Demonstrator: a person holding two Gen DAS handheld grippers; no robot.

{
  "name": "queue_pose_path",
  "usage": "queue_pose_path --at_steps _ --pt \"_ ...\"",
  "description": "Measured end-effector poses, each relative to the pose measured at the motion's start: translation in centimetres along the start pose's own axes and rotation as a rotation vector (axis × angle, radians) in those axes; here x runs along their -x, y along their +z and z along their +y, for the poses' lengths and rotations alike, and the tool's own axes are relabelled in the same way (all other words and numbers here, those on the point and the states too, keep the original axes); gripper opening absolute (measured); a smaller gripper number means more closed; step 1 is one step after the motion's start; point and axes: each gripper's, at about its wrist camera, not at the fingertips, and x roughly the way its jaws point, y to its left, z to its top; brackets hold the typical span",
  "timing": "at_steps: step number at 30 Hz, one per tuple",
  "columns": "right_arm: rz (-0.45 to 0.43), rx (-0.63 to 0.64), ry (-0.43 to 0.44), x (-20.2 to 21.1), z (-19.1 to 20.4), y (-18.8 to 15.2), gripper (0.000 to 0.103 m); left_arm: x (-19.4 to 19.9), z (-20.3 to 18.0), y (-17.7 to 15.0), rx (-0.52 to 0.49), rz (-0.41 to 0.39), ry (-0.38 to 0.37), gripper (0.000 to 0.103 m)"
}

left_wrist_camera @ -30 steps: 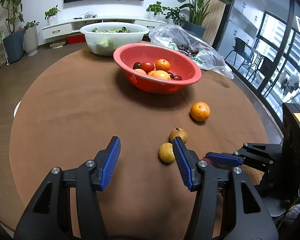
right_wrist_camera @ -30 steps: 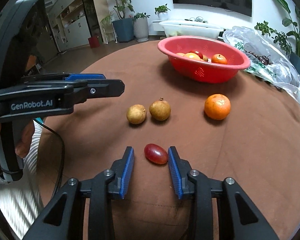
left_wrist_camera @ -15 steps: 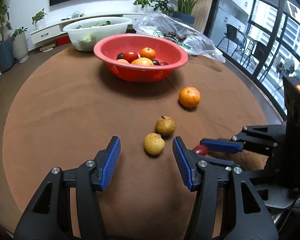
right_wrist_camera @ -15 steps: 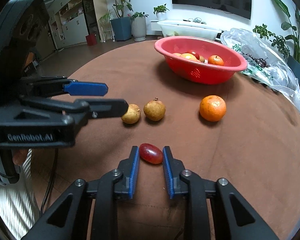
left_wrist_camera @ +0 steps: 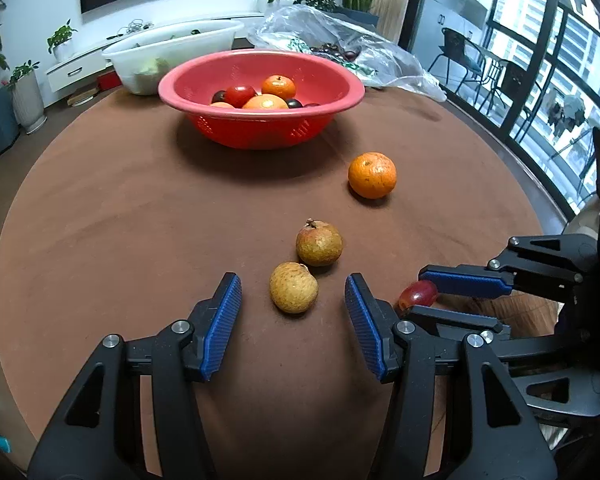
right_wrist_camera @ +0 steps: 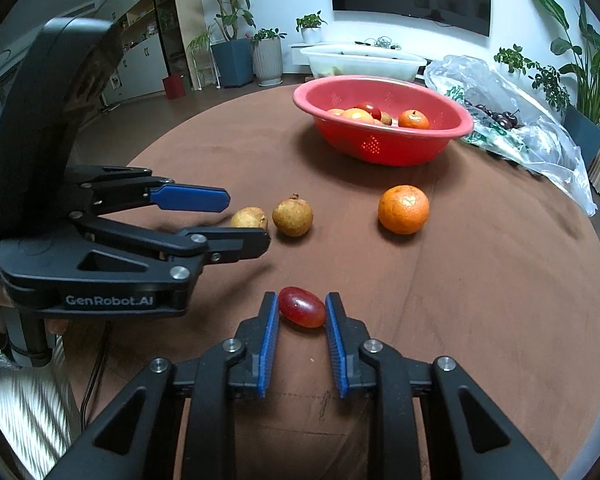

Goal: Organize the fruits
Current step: 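Grasp the red grape with the right tool while the left grasps a russet fruit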

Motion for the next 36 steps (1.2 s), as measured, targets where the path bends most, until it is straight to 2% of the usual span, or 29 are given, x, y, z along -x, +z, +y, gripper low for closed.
queue_pose_path --at_steps 7,14,36 --pt "-0.006 -0.021 -0.001 0.1 -0.4 0.0 0.026 -0.7 -0.1 -0.1 -0.016 0.014 0.013 0.034" --pt "-0.009 -0.029 0.005 0.2 -0.5 -0.1 0.026 -0.8 0.0 0.0 -0.014 0.003 -0.006 0.024" --pt "-0.044 -0.125 0.045 1.2 -2.0 0.2 0.026 1.2 0.9 0.0 0.033 -0.04 -0.019 0.024"
